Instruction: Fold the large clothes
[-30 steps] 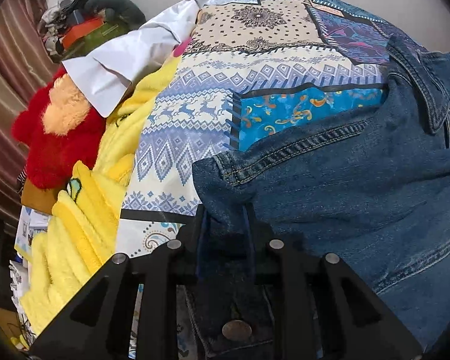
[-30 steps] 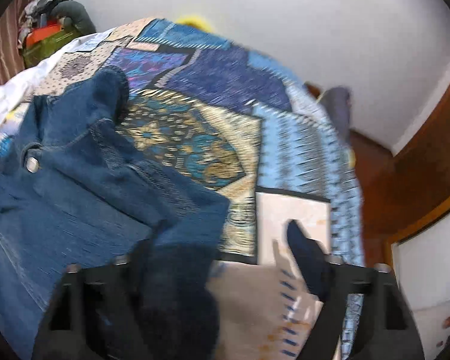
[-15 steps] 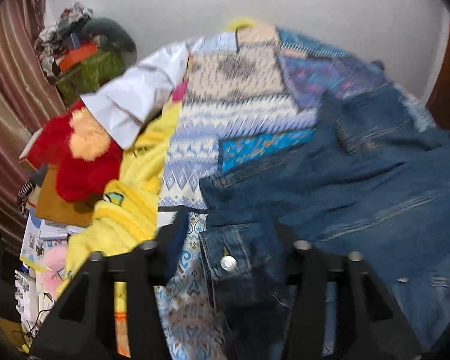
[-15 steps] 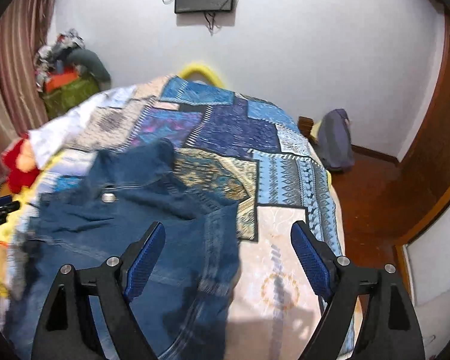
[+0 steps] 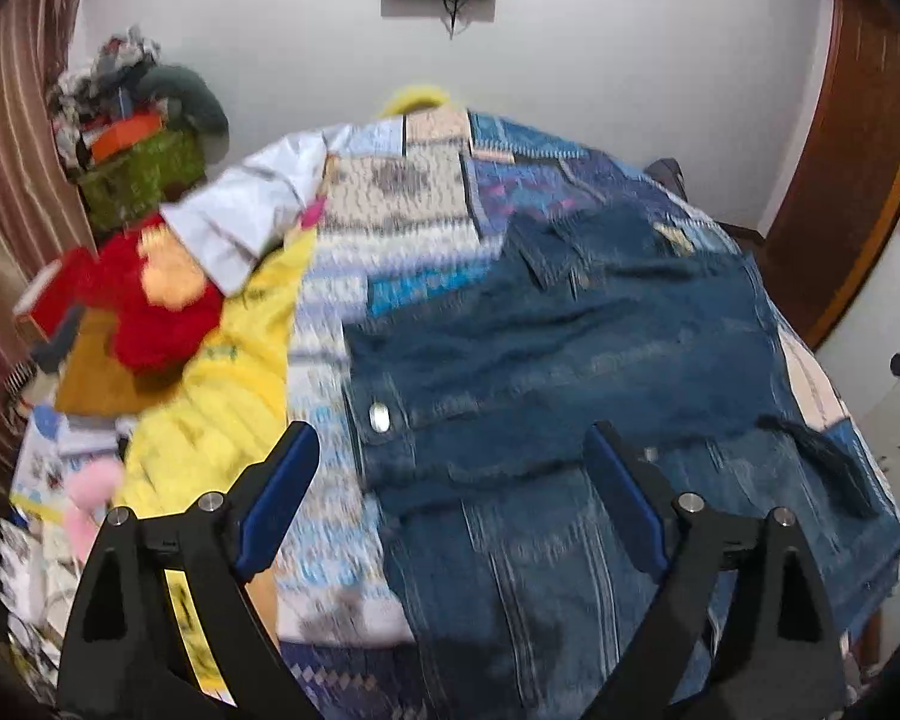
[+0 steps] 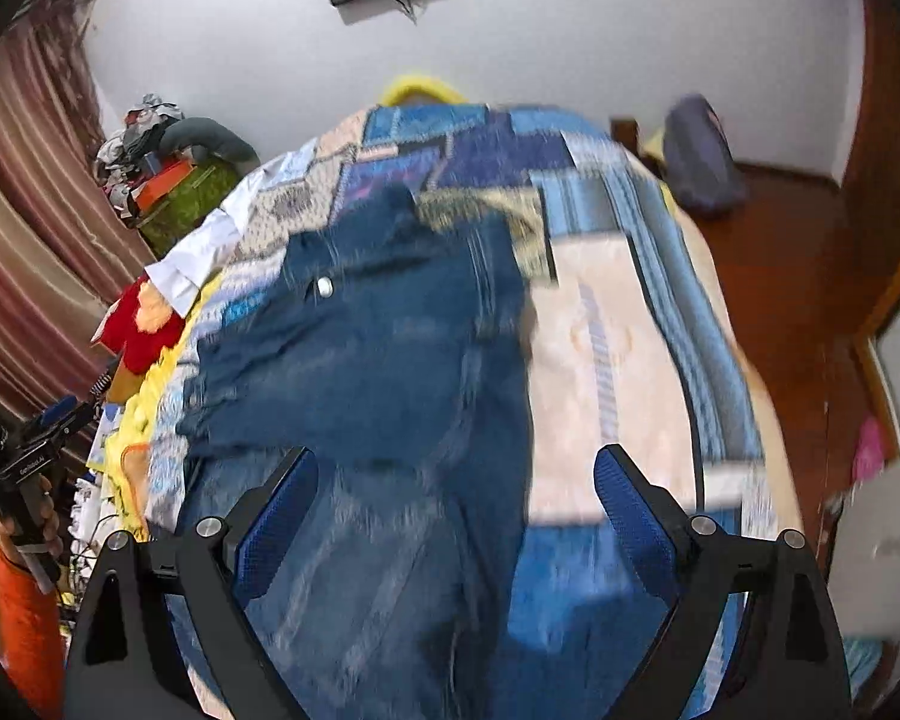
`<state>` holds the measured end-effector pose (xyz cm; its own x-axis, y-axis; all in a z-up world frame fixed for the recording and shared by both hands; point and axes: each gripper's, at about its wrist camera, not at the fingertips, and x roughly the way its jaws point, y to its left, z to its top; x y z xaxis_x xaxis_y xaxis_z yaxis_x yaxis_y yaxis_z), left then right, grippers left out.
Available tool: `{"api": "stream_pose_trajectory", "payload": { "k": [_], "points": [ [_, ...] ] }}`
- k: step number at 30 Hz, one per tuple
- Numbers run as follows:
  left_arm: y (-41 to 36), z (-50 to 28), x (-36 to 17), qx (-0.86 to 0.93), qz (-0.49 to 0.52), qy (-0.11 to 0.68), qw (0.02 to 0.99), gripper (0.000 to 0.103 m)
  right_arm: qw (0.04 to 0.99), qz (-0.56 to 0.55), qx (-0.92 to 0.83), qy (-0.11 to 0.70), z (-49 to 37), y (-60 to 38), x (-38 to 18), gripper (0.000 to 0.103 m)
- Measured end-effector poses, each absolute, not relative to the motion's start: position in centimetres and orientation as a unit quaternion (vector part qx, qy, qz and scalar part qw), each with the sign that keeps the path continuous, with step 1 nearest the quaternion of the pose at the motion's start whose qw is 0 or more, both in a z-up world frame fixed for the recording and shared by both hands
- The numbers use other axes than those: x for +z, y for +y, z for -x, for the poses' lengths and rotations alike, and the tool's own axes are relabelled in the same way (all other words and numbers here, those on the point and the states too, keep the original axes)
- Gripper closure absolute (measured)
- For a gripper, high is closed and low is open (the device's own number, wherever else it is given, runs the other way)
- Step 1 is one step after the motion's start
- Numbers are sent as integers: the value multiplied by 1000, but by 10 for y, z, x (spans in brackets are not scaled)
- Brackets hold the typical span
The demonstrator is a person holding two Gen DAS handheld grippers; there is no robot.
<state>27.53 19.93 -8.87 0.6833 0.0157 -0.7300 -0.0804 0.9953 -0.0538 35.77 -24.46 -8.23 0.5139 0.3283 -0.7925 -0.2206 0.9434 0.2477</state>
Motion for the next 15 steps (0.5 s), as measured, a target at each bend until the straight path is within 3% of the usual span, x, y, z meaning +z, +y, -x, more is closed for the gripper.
{"api": "stream_pose_trajectory", "payload": {
  "k": [11, 13, 15],
  "points": [
    [228, -213, -189, 27, 125, 508, 852, 13, 847, -61, 127, 512, -271, -252, -146, 11],
    [230, -201, -207, 19, 151, 523, 839, 13, 840, -70, 131, 521, -260, -249, -157, 14],
    [230, -190, -225, 9, 179, 539, 823, 13, 833, -83, 137, 529, -254, -248, -166, 23]
  ]
}}
